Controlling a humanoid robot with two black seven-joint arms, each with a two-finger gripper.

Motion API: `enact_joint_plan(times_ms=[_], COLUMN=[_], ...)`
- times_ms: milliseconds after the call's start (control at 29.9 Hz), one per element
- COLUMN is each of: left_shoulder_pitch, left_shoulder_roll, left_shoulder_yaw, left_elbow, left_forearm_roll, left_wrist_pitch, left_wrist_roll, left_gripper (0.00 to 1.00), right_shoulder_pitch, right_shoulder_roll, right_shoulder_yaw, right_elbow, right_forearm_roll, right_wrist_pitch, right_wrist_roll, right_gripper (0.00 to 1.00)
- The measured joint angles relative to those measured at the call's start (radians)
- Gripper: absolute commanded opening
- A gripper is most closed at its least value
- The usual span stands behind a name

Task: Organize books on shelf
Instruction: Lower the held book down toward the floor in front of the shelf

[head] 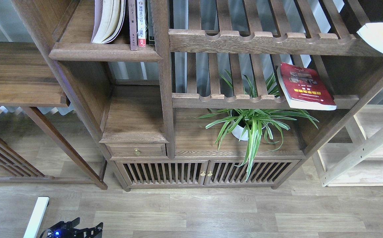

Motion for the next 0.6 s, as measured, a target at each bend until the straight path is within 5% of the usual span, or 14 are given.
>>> enact_joint_plan(times_ms=[602], left_shoulder_pitch=[0.002], left_shoulder_roll=[-0.016], left_shoulder_yaw=[0.000], left_elbow=[0.000], left_forearm_roll=[0.001], left_wrist_pitch=[0.002], left_wrist_roll=[-0.003], left_gripper=[0.90], right_shoulder_pitch=[0.002], right_shoulder_roll=[0.000], right_shoulder_yaw=[-0.319], right_elbow=[-0.074], right_forearm_roll=[0.000], right_wrist_pitch=[-0.043], right_wrist_roll=[0.000], right_gripper=[0.03])
